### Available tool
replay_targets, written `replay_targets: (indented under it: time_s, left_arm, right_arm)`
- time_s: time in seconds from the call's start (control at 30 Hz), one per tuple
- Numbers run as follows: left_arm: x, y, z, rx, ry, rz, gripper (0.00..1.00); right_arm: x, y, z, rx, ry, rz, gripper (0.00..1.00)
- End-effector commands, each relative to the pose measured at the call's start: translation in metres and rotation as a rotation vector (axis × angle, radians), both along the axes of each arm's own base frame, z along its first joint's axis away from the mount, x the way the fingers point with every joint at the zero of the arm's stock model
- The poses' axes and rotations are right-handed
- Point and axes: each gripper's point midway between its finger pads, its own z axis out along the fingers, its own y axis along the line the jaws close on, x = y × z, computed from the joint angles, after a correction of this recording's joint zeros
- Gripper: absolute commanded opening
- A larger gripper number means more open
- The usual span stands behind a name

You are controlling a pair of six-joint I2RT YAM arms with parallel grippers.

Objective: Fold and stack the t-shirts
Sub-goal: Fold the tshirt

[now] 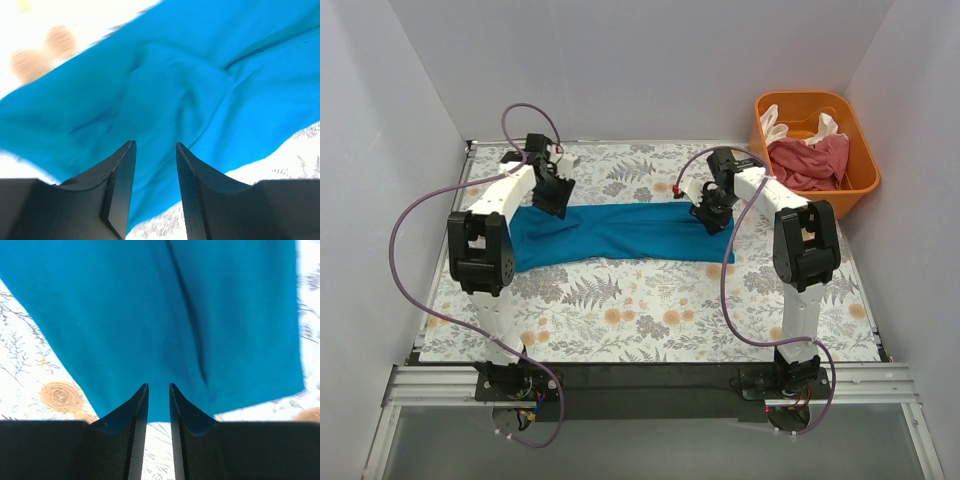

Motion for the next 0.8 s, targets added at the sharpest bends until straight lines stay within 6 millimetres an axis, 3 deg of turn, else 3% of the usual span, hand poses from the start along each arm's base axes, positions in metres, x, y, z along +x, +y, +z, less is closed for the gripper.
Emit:
replay_targets:
  time_s: [0.0, 0.1, 0.27, 0.5, 0.53, 0.6, 0.67, 0.7, 0.73, 0.77]
  left_arm:
    - [-0.004, 0.029, 0.045, -0.046, -0.072, 0.1, 0.37]
    - [-0.014, 0.047, 0.035, -0.041, -0.038, 0.121, 0.36]
    - [-0.036, 0.045, 0.03, -0.076, 0.021, 0.09, 0.3]
    - [-0.096, 0.057, -0.018, -0.005, 0.178, 0.128, 0.26]
    - [-0.101, 0.06, -0.028, 0.011, 0.193, 0.137, 0.25]
    - [-0.102, 0.066, -0.043, 0.045, 0.216, 0.156, 0.24]
    - [-0.084, 0.071, -0.051, 0.071, 0.181, 0.171, 0.22]
    - [-0.072, 0.074, -0.052, 0.087, 0.158, 0.176, 0.21]
    - [-0.062, 0.074, -0.07, 0.087, 0.173, 0.174, 0.21]
    - [-0.028, 0.074, -0.058, 0.081, 0.101, 0.182, 0.21]
  right_arm:
    - [-0.013, 0.004, -0.022, -0.014, 0.067, 0.0, 0.28]
    - [-0.02, -0.004, -0.039, -0.06, 0.097, 0.013, 0.27]
    - [-0.027, -0.025, -0.052, -0.113, 0.12, 0.014, 0.24]
    - [-0.046, -0.041, -0.046, -0.146, 0.121, 0.041, 0.23]
    - [-0.06, -0.043, -0.051, -0.153, 0.151, 0.054, 0.23]
    - [-0.075, -0.04, -0.047, -0.152, 0.155, 0.08, 0.23]
    - [-0.105, -0.043, -0.055, -0.165, 0.205, 0.118, 0.23]
    - [-0.115, -0.037, -0.049, -0.155, 0.202, 0.146, 0.23]
    - [-0.126, -0.034, -0.049, -0.149, 0.211, 0.167, 0.23]
    - [-0.145, -0.034, -0.053, -0.149, 0.244, 0.199, 0.23]
